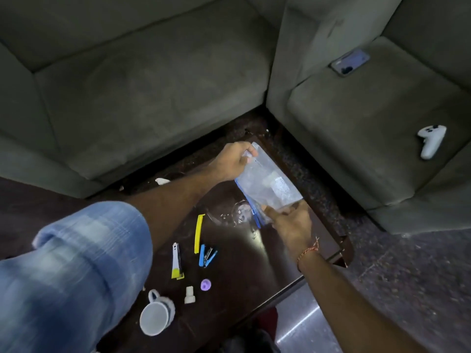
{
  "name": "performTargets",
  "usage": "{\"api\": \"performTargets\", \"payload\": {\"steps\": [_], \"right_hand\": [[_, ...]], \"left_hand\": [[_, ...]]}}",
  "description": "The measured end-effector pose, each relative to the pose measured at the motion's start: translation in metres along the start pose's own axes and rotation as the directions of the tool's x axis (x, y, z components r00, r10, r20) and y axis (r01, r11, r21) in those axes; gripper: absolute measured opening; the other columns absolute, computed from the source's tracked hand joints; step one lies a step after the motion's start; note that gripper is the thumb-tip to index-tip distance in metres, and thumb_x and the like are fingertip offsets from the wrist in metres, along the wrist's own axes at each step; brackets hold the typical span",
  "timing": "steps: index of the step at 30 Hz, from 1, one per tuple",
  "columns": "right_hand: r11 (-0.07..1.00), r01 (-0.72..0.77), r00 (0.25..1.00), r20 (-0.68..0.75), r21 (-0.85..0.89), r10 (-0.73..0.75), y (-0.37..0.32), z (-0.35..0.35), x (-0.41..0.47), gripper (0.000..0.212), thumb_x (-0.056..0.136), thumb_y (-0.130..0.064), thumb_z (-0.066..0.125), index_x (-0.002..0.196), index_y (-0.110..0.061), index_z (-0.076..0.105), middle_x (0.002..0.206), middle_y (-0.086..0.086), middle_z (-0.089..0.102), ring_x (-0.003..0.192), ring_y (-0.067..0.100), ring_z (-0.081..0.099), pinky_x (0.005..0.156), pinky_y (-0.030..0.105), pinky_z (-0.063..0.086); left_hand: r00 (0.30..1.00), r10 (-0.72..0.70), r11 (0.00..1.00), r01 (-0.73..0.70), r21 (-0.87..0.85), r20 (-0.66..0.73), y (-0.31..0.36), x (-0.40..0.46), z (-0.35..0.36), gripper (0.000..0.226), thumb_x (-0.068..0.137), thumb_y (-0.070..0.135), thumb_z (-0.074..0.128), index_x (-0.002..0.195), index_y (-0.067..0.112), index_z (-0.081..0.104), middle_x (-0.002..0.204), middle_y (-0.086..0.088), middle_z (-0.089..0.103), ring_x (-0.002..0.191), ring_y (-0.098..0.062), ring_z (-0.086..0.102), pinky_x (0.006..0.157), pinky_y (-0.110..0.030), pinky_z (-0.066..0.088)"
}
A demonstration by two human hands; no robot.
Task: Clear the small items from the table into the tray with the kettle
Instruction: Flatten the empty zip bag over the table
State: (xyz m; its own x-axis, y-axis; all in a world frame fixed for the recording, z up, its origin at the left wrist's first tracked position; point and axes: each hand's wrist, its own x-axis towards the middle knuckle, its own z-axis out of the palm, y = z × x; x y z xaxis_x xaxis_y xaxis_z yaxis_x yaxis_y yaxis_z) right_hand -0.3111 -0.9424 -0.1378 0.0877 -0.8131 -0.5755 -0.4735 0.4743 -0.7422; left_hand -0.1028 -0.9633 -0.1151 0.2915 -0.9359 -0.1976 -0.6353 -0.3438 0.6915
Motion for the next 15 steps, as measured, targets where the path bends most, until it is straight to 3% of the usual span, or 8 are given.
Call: {"api": "performTargets", "payload": {"steps": [2,4,7,10,15], "right_hand": [[0.988,0.056,0.997,-0.042,-0.145,-0.062,0.008,0.005,0.016,0.091,0.068,-0.030,0.086,0.140,-0.012,0.034,0.117,0.011,0.063,0.110,0.031,0.062,0.088,0.033,0.051],[0.928,0.159,0.983,-0.032,-0.336,-0.180,0.016,0.010,0.028,0.111,0.072,-0.032,0.082,0.153,-0.017,0.009,0.145,0.018,0.038,0.127,0.037,0.046,0.102,0.044,0.044],[0.570,0.378,0.886,0.106,-0.730,-0.452,0.029,0.019,0.044,0.094,0.083,-0.043,0.065,0.154,-0.020,0.008,0.159,0.017,0.011,0.142,0.041,0.019,0.114,0.055,0.024],[0.285,0.559,0.770,0.359,-0.779,-0.528,0.041,0.030,0.066,0.070,0.096,-0.041,0.044,0.155,-0.018,0.014,0.162,0.018,0.004,0.149,0.041,0.004,0.119,0.056,0.012],[0.107,0.588,0.762,0.504,-0.802,-0.405,0.068,0.038,0.093,0.060,0.100,-0.038,0.029,0.155,-0.019,0.014,0.163,0.016,0.003,0.149,0.041,0.001,0.118,0.059,0.008]], "left_hand": [[0.999,0.017,0.999,-0.019,0.040,0.048,-0.019,0.017,0.019,0.030,0.089,-0.006,0.048,0.108,0.006,0.067,0.093,0.002,0.061,0.091,-0.014,0.061,0.071,-0.005,0.037],[0.997,0.021,0.998,-0.025,0.058,0.070,-0.034,0.033,0.035,0.035,0.087,-0.007,0.046,0.111,0.007,0.067,0.112,-0.004,0.068,0.107,-0.016,0.062,0.087,-0.013,0.040],[0.996,0.014,0.996,-0.021,0.087,0.084,-0.049,0.050,0.053,0.033,0.086,-0.004,0.051,0.112,0.009,0.067,0.119,-0.006,0.067,0.112,-0.019,0.062,0.099,-0.025,0.045],[0.991,0.063,0.974,-0.087,0.211,0.118,-0.062,0.060,0.067,0.029,0.087,0.004,0.057,0.112,0.012,0.066,0.124,-0.004,0.064,0.116,-0.023,0.058,0.101,-0.033,0.043],[0.982,0.148,0.863,-0.184,0.470,0.114,-0.085,0.056,0.086,0.027,0.094,0.024,0.056,0.120,0.022,0.064,0.139,0.002,0.045,0.120,-0.025,0.040,0.098,-0.041,0.039]]}}
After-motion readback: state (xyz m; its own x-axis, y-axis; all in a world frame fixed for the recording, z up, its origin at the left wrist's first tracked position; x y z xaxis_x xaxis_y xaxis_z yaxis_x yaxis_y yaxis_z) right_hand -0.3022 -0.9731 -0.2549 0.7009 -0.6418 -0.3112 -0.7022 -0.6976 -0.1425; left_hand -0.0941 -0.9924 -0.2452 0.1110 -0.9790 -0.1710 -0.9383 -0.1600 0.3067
